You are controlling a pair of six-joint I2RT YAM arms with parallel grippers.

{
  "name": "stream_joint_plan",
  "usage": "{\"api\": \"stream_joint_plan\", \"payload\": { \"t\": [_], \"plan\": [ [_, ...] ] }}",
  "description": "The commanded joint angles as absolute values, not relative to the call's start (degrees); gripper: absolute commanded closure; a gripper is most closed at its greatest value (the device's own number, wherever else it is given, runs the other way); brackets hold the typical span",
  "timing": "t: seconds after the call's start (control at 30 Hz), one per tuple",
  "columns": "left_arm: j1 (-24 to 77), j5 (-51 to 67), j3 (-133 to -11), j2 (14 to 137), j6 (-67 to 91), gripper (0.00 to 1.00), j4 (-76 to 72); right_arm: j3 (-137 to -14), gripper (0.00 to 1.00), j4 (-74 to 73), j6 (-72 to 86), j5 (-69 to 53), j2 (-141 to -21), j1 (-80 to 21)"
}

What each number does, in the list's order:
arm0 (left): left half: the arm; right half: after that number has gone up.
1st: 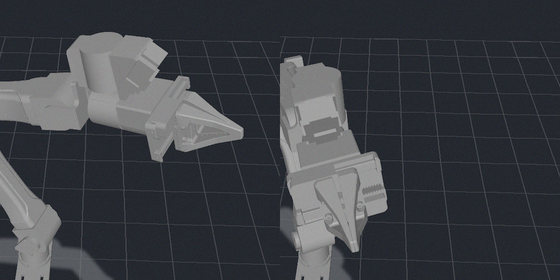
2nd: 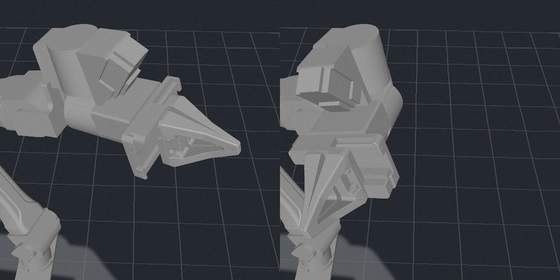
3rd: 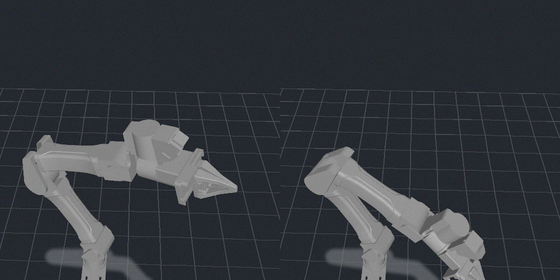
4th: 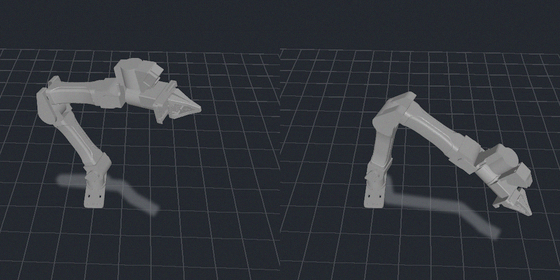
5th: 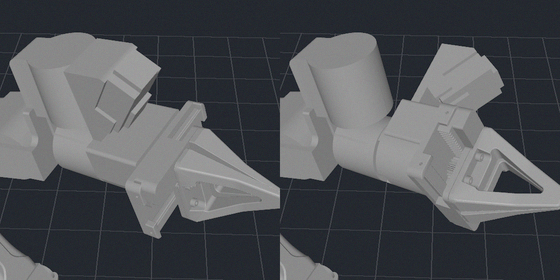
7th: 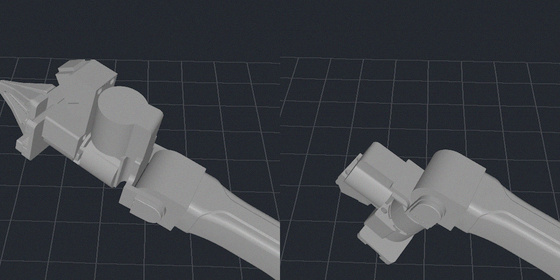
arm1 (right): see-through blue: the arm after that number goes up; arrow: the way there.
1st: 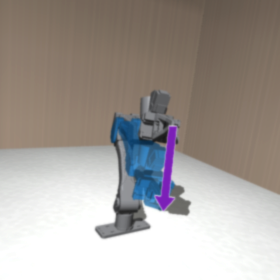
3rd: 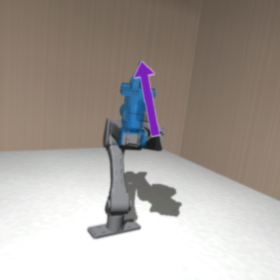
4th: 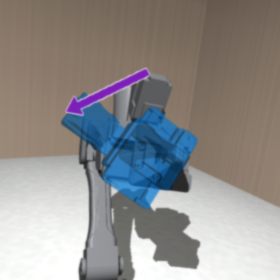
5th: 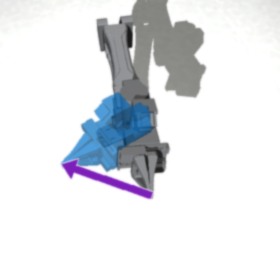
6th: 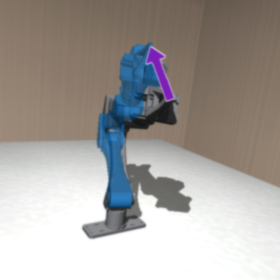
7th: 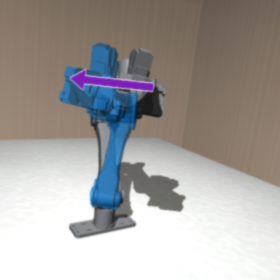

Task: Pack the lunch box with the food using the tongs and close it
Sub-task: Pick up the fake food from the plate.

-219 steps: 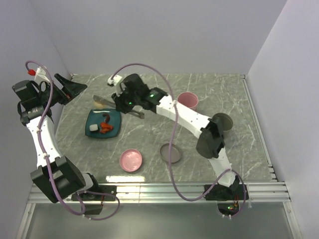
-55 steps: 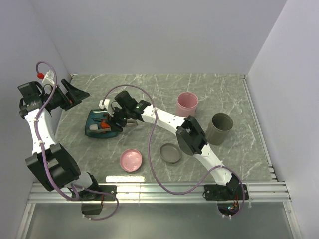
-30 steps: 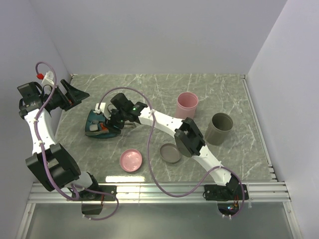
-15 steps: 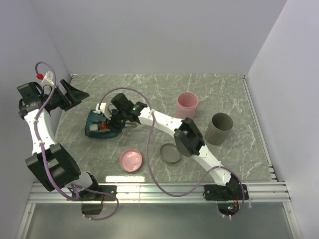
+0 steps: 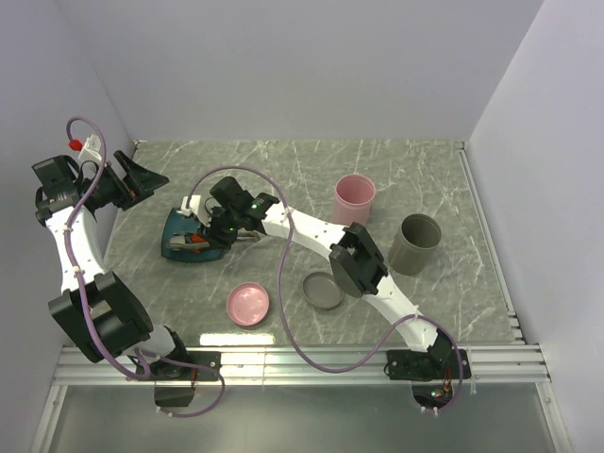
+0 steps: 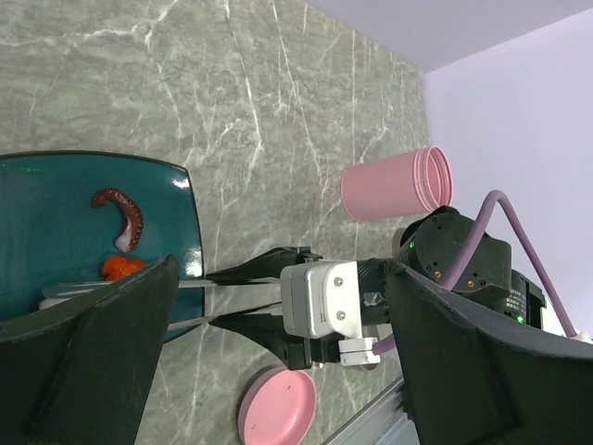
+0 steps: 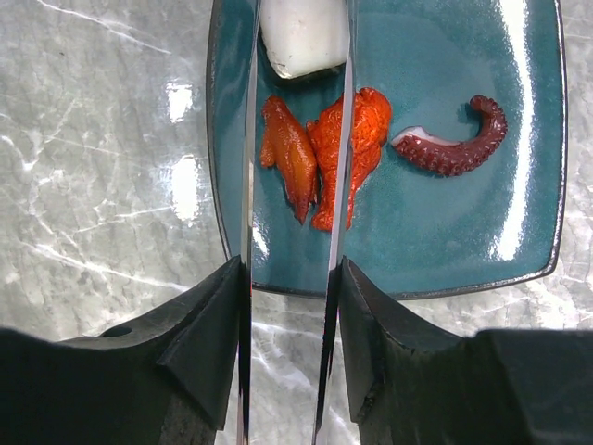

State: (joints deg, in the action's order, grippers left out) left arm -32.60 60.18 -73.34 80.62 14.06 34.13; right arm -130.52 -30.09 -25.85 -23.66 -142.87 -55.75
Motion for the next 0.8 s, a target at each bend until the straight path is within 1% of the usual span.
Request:
{"api": "stream_joint_plan", "payload": {
  "t": [0.0,0.47,0.67,0.77],
  "plan": [
    [-33.0,61.9,-73.0,79.5,13.4,0.01,32.8,-131.8,0.59,-28.5,-25.2,-26.0,-138.3,-56.0],
    [-33.0,62.2,-73.3,79.2,13.9,0.01,32.2,-133.6,0.59,-24.4,-19.0,-27.7,-134.1,-55.2],
    [-32.9,61.5,-73.7,78.8,15.6,0.01,30.1,-132.8,0.60,-26.8,-18.8,-28.3,-131.3,-53.9],
    [-32.9,60.6,-73.4,78.0,17.9,0.01,28.0,-130.6,0.61,-28.0,-18.8,-28.6,-127.9,-52.0]
  ]
}}
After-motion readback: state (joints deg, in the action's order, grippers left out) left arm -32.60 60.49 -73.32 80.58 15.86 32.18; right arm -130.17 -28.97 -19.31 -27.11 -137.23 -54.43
